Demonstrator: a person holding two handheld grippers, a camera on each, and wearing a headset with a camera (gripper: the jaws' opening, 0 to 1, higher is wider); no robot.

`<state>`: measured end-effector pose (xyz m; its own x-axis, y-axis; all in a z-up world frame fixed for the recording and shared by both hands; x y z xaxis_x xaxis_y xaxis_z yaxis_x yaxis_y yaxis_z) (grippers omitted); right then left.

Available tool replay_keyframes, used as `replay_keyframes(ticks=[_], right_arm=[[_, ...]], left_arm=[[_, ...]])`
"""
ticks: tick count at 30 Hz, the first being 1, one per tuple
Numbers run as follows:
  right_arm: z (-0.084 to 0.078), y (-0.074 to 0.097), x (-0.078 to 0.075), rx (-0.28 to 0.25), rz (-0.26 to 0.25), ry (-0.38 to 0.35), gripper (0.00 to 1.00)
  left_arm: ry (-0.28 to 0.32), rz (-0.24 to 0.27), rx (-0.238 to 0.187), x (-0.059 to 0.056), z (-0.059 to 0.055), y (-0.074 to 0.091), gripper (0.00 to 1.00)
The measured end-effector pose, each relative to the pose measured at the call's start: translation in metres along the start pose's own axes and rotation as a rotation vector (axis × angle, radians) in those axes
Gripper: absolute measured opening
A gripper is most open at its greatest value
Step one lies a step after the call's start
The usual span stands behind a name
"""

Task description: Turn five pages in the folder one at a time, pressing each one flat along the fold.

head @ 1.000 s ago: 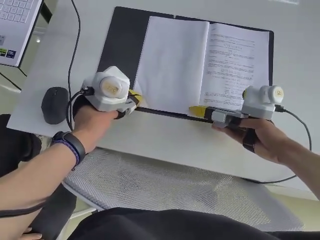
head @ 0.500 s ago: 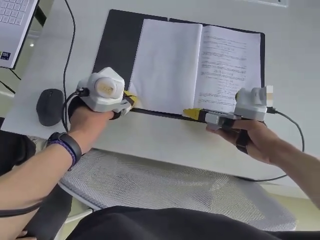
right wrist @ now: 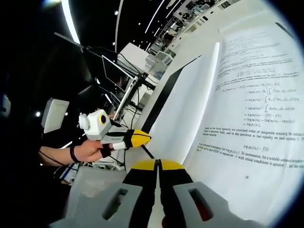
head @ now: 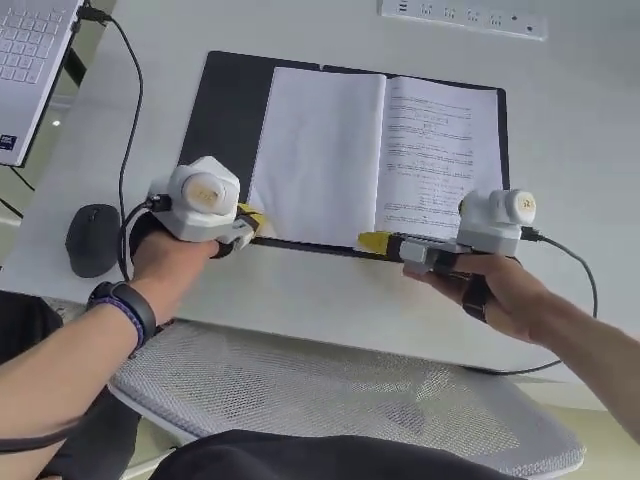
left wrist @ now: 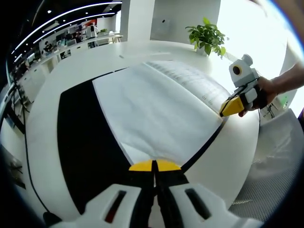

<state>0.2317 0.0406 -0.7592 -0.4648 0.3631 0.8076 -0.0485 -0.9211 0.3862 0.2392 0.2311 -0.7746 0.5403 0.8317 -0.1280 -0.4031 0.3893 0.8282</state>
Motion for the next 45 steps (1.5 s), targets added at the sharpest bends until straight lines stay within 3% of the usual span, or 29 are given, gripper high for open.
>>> replay_keyframes(ticks=[7,13,17,28,35,45], right_arm=[[0.008,0.015,0.005,-0.028,-0.029,0.040,0.05],[0.018,0.034,-0.005,-0.086,-0.130,0.064,0.11],[0.021,0.046,-0.004,-0.082,-0.171,0.134,0.13],[0.029,0.091,-0.012,-0.120,-0.299,0.200,0.30],[0.028,0.129,-0.013,-0.162,-0.380,0.217,0.35],[0.029,0.170,-0.005,-0.226,-0.466,0.247,0.42]], left_arm=[[-0.007,-0.024,0.024,-0.003,0.002,0.001,0.02],[-0.011,-0.033,0.024,-0.011,0.008,0.009,0.12],[-0.019,-0.026,0.016,-0.014,0.013,0.014,0.18],[-0.044,-0.010,-0.036,-0.017,0.032,0.038,0.25],[-0.040,-0.002,-0.073,-0.015,0.039,0.053,0.32],[-0.038,0.024,-0.144,-0.012,0.053,0.076,0.44]])
Point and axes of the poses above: the centre of the closed fingertips' face, and the gripper's own axes: y roughly backward along the fingers, x roughly to its left, z roughly out of its top, the point moved 5 cm from there along y, roughly backward along the fingers, and after that the axes turned 9 degrees about x, right-handed, at the moved point
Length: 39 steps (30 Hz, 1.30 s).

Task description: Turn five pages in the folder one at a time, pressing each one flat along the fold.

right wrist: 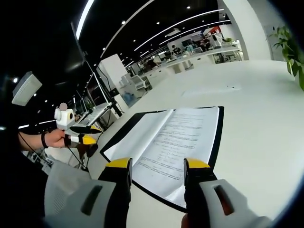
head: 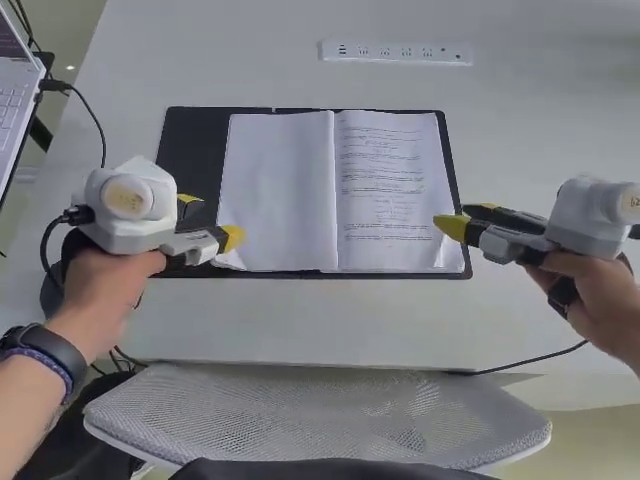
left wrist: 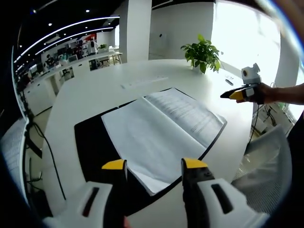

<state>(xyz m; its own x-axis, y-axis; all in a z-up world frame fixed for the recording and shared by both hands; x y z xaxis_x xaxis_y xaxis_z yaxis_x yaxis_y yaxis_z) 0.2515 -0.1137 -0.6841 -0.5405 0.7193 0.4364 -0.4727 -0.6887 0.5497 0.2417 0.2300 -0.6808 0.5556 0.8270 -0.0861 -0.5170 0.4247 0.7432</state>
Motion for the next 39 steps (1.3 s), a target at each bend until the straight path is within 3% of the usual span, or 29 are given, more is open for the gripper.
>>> replay_keyframes(ticks=[9,18,30,39], right_arm=[[-0.001,0.023,-0.004,-0.028,-0.080,0.031,0.47],[-0.014,0.038,0.003,0.003,-0.123,0.064,0.58],[-0.032,0.051,0.008,0.031,-0.157,0.069,0.67],[-0.034,0.055,0.006,0.019,-0.160,0.050,0.69]], left_arm=[[-0.007,0.033,-0.048,0.004,0.009,0.017,0.52],[-0.007,0.043,-0.078,0.000,0.009,0.034,0.62],[0.008,0.084,-0.058,-0.005,-0.003,0.045,0.69],[0.014,0.072,-0.056,-0.014,0.003,0.040,0.69]])
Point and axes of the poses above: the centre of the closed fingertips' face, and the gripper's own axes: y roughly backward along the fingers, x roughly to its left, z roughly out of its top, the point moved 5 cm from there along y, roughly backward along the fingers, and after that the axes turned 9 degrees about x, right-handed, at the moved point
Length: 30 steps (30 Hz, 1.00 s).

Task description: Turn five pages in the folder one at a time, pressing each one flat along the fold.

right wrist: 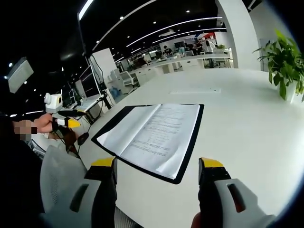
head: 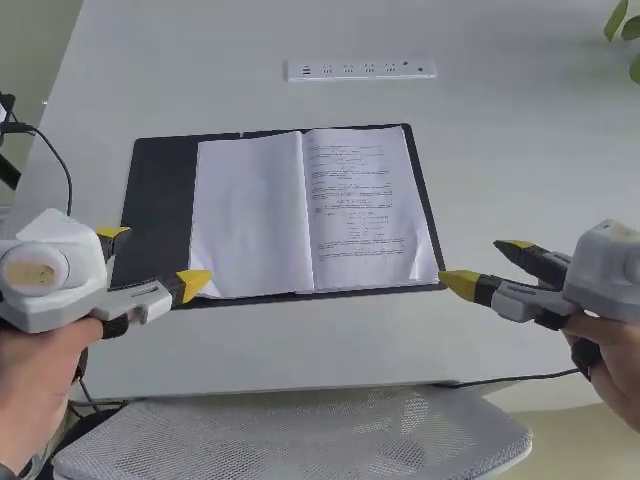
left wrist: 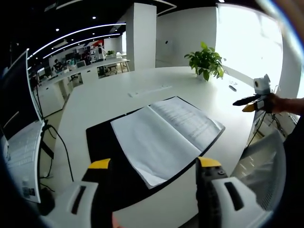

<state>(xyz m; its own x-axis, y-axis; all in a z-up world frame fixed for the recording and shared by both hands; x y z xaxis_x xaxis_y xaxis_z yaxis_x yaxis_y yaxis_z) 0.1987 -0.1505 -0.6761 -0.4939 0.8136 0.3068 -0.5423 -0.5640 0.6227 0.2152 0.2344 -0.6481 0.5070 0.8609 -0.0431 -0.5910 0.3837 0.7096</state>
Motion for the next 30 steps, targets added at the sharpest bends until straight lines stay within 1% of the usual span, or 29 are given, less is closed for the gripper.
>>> replay_keyframes(ticks=[3,6,8,11,15,18,21,24,30], right_arm=[[-0.002,0.000,0.000,0.004,-0.001,0.000,0.69],[-0.004,0.001,0.000,0.000,0.001,-0.009,0.69],[-0.005,0.002,-0.001,0.000,0.000,-0.013,0.69],[-0.007,0.004,-0.002,0.003,-0.005,-0.018,0.70],[-0.010,0.007,-0.005,-0.006,-0.004,-0.036,0.70],[-0.012,0.009,-0.006,-0.004,-0.007,-0.040,0.70],[-0.014,0.010,-0.007,-0.008,-0.012,-0.051,0.70],[-0.016,0.011,-0.007,-0.010,-0.012,-0.056,0.70],[-0.019,0.012,-0.008,-0.014,-0.012,-0.072,0.70]], left_arm=[[-0.018,-0.021,0.002,-0.006,0.004,-0.003,0.68],[-0.047,-0.042,-0.002,-0.013,0.013,-0.009,0.68],[-0.054,-0.052,-0.005,-0.016,0.018,-0.013,0.69],[-0.074,-0.075,-0.018,-0.024,0.030,-0.022,0.69],[-0.108,-0.100,-0.032,-0.035,0.045,-0.033,0.69],[-0.118,-0.113,-0.041,-0.039,0.054,-0.039,0.70],[-0.142,-0.142,-0.042,-0.049,0.062,-0.047,0.70],[-0.176,-0.167,-0.037,-0.060,0.068,-0.055,0.70],[-0.209,-0.212,-0.029,-0.081,0.077,-0.070,0.69]])
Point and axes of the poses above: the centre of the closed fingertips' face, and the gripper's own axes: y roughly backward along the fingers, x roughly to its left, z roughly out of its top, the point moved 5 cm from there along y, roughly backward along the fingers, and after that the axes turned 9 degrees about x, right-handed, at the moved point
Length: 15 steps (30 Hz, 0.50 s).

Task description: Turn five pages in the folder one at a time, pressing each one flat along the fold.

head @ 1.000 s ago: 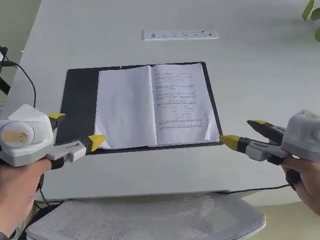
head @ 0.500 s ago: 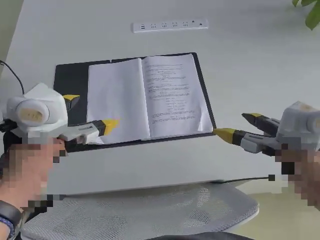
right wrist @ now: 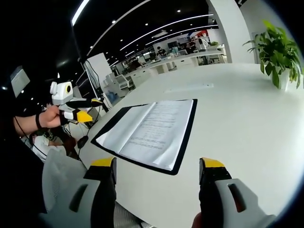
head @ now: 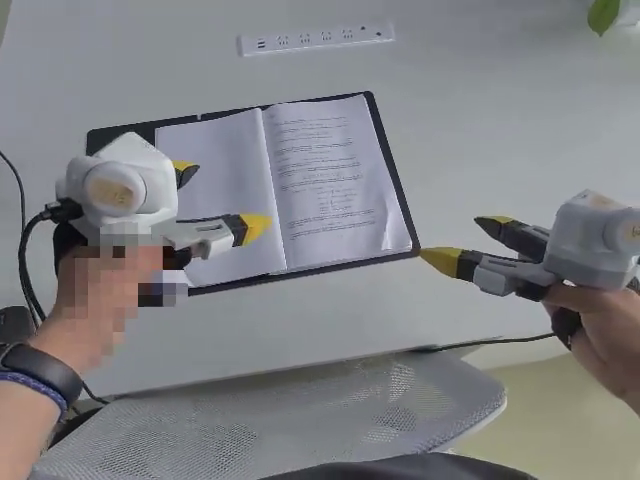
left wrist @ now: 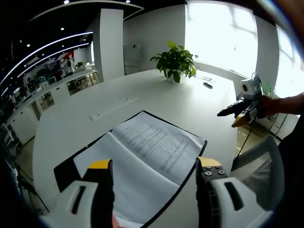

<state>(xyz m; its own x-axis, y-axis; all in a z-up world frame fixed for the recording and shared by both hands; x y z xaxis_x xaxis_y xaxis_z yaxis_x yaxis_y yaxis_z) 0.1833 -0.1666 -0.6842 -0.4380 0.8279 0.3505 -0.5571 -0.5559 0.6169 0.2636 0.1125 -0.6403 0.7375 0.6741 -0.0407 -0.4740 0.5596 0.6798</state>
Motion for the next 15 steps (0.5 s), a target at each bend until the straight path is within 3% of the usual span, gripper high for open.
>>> replay_keyframes(ticks=[10,15], right_arm=[[-0.002,0.002,-0.004,-0.006,-0.001,-0.014,0.70],[-0.004,0.002,-0.004,-0.002,0.004,-0.014,0.70]], left_arm=[[-0.048,-0.056,0.017,-0.021,0.016,-0.031,0.68],[-0.056,-0.104,0.019,-0.038,0.023,-0.053,0.68]])
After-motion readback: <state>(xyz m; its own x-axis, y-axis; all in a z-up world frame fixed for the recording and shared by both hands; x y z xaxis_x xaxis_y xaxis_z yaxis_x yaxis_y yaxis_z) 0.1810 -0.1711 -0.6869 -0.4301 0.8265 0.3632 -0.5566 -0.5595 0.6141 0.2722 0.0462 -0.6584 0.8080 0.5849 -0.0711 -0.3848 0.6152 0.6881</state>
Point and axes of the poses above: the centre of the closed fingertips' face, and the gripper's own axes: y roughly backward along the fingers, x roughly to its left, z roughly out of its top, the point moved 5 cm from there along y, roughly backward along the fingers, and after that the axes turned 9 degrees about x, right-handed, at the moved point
